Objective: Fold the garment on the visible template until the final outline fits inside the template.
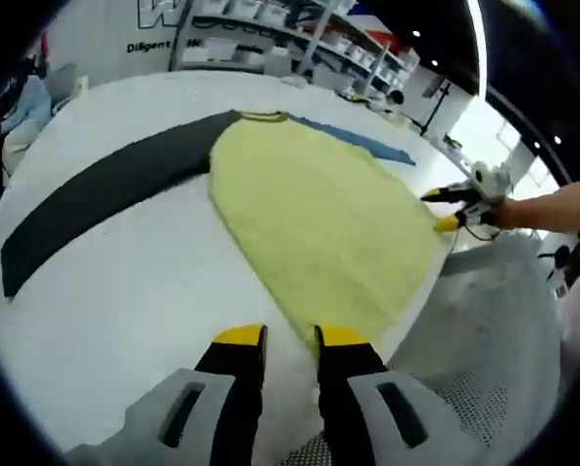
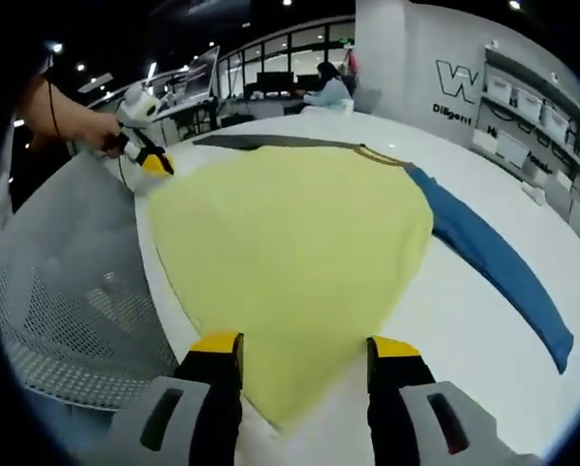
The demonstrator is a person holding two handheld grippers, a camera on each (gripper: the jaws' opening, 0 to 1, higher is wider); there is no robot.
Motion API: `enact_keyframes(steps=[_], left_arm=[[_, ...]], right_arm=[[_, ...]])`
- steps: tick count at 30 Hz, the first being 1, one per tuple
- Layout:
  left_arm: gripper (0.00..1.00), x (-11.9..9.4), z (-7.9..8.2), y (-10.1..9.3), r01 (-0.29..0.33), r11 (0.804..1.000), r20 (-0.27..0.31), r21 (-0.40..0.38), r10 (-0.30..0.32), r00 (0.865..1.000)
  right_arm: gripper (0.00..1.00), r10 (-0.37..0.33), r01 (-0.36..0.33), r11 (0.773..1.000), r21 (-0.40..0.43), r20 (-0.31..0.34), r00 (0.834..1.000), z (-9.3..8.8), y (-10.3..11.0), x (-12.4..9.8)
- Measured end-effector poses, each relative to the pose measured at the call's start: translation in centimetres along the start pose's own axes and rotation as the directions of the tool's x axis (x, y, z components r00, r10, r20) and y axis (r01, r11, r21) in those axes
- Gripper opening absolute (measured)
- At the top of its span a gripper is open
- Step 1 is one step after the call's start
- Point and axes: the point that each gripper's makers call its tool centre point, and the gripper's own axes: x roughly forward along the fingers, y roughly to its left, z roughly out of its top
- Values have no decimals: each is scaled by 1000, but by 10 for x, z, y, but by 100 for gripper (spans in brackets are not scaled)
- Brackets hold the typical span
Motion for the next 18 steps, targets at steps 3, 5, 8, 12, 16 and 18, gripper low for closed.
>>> enact_keyframes(steps=[3, 5, 8, 12, 16, 18], left_arm=[[16, 4, -6, -2, -27, 1000, -29, 6, 27, 999], [13, 5, -6, -5, -25, 1000, -38, 7, 25, 999], [12, 5, -9, -12, -24, 1000, -45, 1, 24, 999], [4, 6, -16, -14, -34, 999, -71, -13, 33, 997], [2, 2, -14, -23, -18, 998, -59, -57, 15, 998], [2, 1, -17, -26, -8, 999, -72, -44, 5, 997]], right_arm=[[42, 0, 0, 1000, 1, -12, 1000, -7, 3, -5], [40, -3, 3, 1000, 12, -13, 1000, -10, 4, -7], [37, -10, 10, 1000, 8, -23, 1000, -13, 5, -10], [31, -14, 15, 1000, 13, -26, 1000, -18, 6, -13], [23, -20, 19, 1000, -4, -35, 999, -19, 7, -15], [16, -17, 16, 1000, -7, -41, 999, -21, 7, -17]])
